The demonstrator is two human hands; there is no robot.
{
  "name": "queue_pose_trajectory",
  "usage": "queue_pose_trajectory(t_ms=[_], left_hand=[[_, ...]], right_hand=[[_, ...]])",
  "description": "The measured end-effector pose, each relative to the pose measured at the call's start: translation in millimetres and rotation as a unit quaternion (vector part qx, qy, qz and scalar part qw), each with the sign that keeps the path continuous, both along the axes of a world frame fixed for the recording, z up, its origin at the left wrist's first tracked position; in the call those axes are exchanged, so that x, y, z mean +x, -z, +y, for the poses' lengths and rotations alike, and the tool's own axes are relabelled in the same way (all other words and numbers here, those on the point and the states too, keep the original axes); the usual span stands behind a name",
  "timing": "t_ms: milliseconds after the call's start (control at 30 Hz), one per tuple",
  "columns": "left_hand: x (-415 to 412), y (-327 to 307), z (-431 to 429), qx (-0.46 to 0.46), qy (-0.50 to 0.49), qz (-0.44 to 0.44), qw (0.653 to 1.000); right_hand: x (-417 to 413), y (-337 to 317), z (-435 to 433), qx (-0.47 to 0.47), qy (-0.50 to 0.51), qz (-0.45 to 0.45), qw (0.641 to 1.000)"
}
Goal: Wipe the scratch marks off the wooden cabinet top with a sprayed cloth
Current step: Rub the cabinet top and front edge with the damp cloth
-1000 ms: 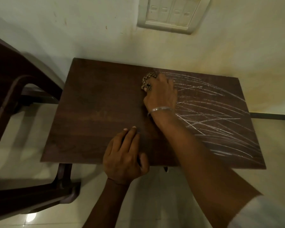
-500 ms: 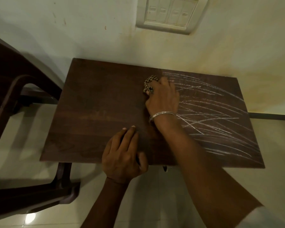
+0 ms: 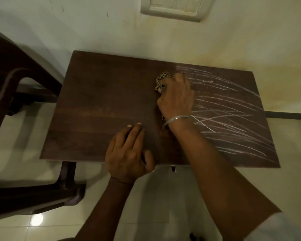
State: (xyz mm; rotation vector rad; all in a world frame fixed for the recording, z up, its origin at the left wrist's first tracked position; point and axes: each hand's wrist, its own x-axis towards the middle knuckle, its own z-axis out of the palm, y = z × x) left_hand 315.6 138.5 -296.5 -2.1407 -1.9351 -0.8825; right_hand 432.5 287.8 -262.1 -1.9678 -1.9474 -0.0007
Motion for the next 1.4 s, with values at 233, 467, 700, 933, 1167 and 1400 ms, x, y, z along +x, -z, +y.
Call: queue_pose_trajectory(t_ms=[233,467,700,933,1167,1400], left_hand=[[-1,3,1,-0.003,0.004,0.004,1.0],[-1,4,0,0.018,-0.003,0.001,1.0],[-2,6,0,0.017,-0.005,0.018,1.0],[-2,4,0,0.008,-0.004,0.012,1.0],[-1,5,1,0.002,0.0,0.005,1.0],[-1,12,1,0.025,0.0,0.002,1.0]], right_hand=[[5,-18,69,-0.095,-0.017,-0.017,0.995],[14,1,-10,-0.007,-0.021,0.01,1.0],[17,-13,58,-0.059,-0.007,0.005,0.998],[17,-4,-16,-0.028,0.015,0.009,0.999],[24,-18,54,-0.073,-0.002,-0.008,0.997],[31,-9,2,-0.048,-0.024,-0.004,0.999]])
